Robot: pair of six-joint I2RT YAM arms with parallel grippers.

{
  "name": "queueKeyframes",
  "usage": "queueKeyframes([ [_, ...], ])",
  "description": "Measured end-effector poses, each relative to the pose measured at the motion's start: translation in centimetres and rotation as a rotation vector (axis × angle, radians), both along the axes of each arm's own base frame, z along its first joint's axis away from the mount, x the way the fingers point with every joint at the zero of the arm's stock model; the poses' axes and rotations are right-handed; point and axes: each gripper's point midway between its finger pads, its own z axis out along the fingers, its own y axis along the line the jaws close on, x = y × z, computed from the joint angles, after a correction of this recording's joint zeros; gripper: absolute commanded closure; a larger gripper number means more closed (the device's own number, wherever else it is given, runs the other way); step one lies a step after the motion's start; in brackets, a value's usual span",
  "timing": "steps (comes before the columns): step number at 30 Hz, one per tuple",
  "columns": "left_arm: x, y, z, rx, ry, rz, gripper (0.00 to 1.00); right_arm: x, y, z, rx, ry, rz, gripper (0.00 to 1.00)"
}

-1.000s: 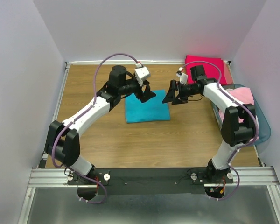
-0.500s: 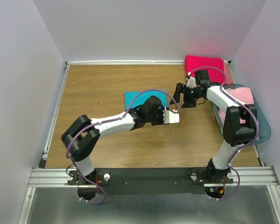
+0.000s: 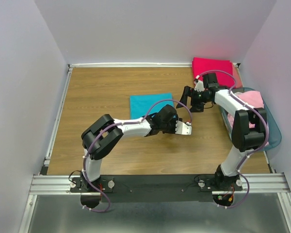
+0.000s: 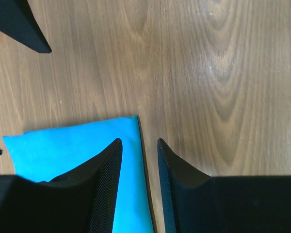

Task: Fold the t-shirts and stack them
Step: Put the neatly folded tshirt into the corner of the board with the right arm

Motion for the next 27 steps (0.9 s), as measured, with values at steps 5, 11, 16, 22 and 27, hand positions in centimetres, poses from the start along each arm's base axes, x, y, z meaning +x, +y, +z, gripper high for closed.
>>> queueKeyframes([
  [5,0.3,-0.3,-1.6,0.024,-0.005,-0.016,0.57,0.0,-0.3,-0.3,0.002,0.012,-0.016,0.0],
  [11,1.6,-0.5,-2.3,0.028,-0.015,-0.004,0.6,0.0,-0.3,-0.7,0.002,0.028,-0.024,0.0],
  [16,3.3,-0.3,-2.4,0.022,-0.026,0.018,0.74,0.0,-0.3,-0.9,0.001,0.032,-0.024,0.0],
  [22,4.0,0.2,-2.7,0.031,-0.022,0.027,0.87,0.0,-0.3,-2.0,0.004,0.067,-0.039,0.0],
  [27,3.6,0.0,-2.6,0.025,0.0,0.009,1.0,-0.2,0.6,-3.1,0.063,0.107,-0.059,0.0],
])
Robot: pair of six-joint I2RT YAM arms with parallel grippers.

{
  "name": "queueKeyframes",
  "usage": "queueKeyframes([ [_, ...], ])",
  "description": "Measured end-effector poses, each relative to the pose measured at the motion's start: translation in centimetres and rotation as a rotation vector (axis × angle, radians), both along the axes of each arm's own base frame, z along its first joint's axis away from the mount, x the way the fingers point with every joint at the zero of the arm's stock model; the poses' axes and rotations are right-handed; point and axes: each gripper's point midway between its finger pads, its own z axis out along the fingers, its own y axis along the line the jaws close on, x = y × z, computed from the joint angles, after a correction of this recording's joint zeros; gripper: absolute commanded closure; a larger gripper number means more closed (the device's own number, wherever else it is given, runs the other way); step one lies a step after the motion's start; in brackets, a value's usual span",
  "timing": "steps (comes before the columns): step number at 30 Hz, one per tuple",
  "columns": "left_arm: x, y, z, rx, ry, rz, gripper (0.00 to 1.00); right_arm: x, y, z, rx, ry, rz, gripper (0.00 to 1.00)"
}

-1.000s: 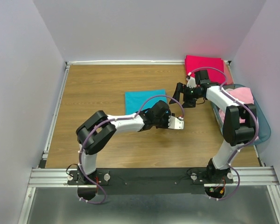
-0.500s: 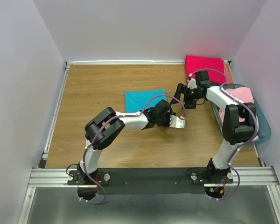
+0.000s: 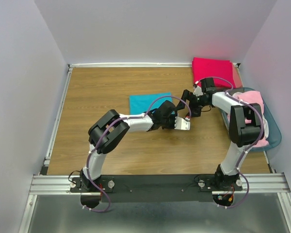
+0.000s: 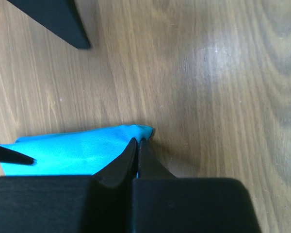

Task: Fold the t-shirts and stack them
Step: Put the neatly folded tshirt into the corner of the board with the right arm

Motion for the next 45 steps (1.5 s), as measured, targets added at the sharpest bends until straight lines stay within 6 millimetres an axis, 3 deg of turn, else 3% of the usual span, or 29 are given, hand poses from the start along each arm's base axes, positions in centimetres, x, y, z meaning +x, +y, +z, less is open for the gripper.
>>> queueKeyframes([
  [5,-0.4,0.0,0.2,-0.02,0.045,-0.015,1.0,-1.3,1.4,-1.4,0.117,0.039,-0.037,0.0],
  [10,-0.3,0.0,1.2,-0.052,0.076,-0.011,1.0,-0.4,2.3,-1.0,0.2,-0.012,-0.071,0.01],
  [17,0.5,-0.4,4.1,-0.133,0.097,0.004,1.0,0.4,3.0,-0.9,0.281,-0.055,-0.118,0.05],
  [23,0.7,-0.8,5.6,-0.176,0.113,0.005,1.0,0.9,3.7,-0.9,0.354,-0.076,-0.17,0.13],
  [30,0.5,-1.2,6.2,-0.207,0.147,0.004,1.0,2.8,5.4,-1.6,0.391,-0.129,-0.215,0.37],
  [38,0.5,-1.4,6.7,-0.23,0.175,0.005,1.0,4.7,5.8,-2.1,0.4,-0.153,-0.283,0.39],
  [41,0.5,-1.3,6.7,-0.232,0.179,0.006,1.0,5.9,5.9,-2.1,0.395,-0.172,-0.305,0.49],
  [44,0.6,-1.2,6.7,-0.233,0.182,0.009,1.0,6.5,6.2,-2.7,0.393,-0.17,-0.321,0.78],
  [45,0.6,-1.2,6.7,-0.234,0.183,0.012,1.0,6.5,6.3,-3.0,0.388,-0.168,-0.321,0.95],
])
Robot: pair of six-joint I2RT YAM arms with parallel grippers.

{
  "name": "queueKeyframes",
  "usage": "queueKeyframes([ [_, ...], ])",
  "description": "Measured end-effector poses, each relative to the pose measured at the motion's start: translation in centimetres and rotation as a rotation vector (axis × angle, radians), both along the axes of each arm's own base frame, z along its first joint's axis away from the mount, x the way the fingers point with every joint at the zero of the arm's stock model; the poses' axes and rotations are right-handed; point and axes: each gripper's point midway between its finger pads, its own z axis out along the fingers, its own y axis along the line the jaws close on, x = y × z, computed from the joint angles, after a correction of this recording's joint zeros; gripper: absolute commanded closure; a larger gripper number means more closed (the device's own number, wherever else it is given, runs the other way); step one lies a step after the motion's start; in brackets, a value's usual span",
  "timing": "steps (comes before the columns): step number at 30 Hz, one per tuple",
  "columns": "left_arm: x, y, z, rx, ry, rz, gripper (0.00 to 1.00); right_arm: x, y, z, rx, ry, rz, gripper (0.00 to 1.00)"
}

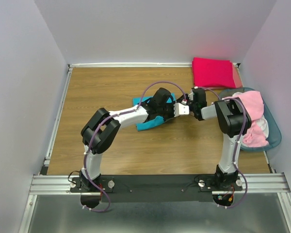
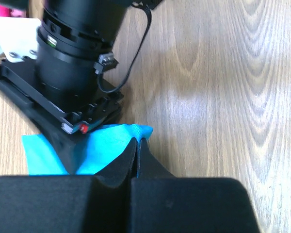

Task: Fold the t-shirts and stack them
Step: Put the neatly folded tshirt into the corner of the board with the right arm

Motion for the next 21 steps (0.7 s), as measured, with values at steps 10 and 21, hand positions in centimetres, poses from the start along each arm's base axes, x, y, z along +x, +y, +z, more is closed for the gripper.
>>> queueKeyframes([
  [10,1.8,2.6,1.3,-0.028,0.072,0.092,0.44,3.1,-0.2,0.9,-0.187,-0.118,0.088,0.99],
  [21,2.6,9.9,7.1,-0.077,0.103,0.253,0.03,12.6,-6.5,8.8,-0.637,-0.516,0.149,1.0],
])
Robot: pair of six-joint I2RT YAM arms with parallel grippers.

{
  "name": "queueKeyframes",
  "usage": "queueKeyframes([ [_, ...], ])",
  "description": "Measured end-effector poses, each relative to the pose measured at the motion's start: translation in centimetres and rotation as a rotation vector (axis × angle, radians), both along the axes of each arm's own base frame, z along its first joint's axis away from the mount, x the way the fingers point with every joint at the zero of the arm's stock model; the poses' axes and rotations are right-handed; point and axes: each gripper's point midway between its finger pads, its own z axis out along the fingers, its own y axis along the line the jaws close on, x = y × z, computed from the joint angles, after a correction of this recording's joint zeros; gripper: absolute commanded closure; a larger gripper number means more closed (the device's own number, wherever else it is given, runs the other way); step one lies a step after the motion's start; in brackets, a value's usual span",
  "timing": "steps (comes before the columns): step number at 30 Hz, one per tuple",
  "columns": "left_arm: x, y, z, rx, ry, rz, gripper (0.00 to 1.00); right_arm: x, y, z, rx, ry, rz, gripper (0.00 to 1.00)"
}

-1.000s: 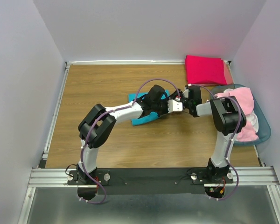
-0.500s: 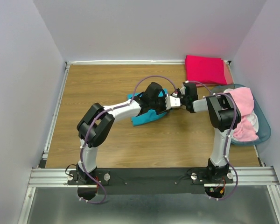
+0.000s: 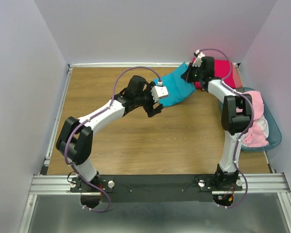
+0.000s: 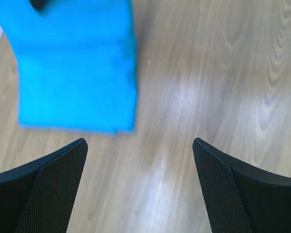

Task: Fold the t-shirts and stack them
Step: Put the neatly folded tshirt into the corner of the board with the right arm

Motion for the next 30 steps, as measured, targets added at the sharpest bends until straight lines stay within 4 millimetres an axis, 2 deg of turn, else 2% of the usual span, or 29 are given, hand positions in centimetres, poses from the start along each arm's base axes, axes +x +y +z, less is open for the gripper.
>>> queueKeyframes([
  [2,-0.8,0.7,-0.4,0.012,0.023,0.008,0.03,2.3,-2.5,1.3,-0.066,-0.067,-0.02,0.99],
  [7,-3.0,2.4,-2.2,0.049,0.078,0.023,0.03,5.4,-6.9,2.2,-0.187,-0.134,-0.051,0.99],
  [12,-4.6,3.6,-3.3,0.073,0.111,0.031,0.03,7.3,-8.8,3.4,-0.253,-0.172,-0.059,0.99],
  [14,-4.8,3.8,-3.4,0.074,0.112,0.033,0.03,8.0,-9.2,4.7,-0.279,-0.199,-0.06,0.99],
  [18,-5.0,4.1,-3.6,0.079,0.114,0.037,0.03,8.9,-10.0,7.5,-0.336,-0.262,-0.07,0.99],
  [21,-5.0,4.1,-3.7,0.082,0.115,0.043,0.03,9.0,-10.4,8.4,-0.37,-0.276,-0.067,1.0],
  [25,-4.9,4.1,-3.6,0.079,0.111,0.044,0.03,8.8,-11.2,8.2,-0.398,-0.26,-0.063,1.0],
  [30,-4.8,4.1,-3.6,0.077,0.109,0.044,0.03,8.4,-13.3,8.1,-0.423,-0.232,-0.076,0.99],
])
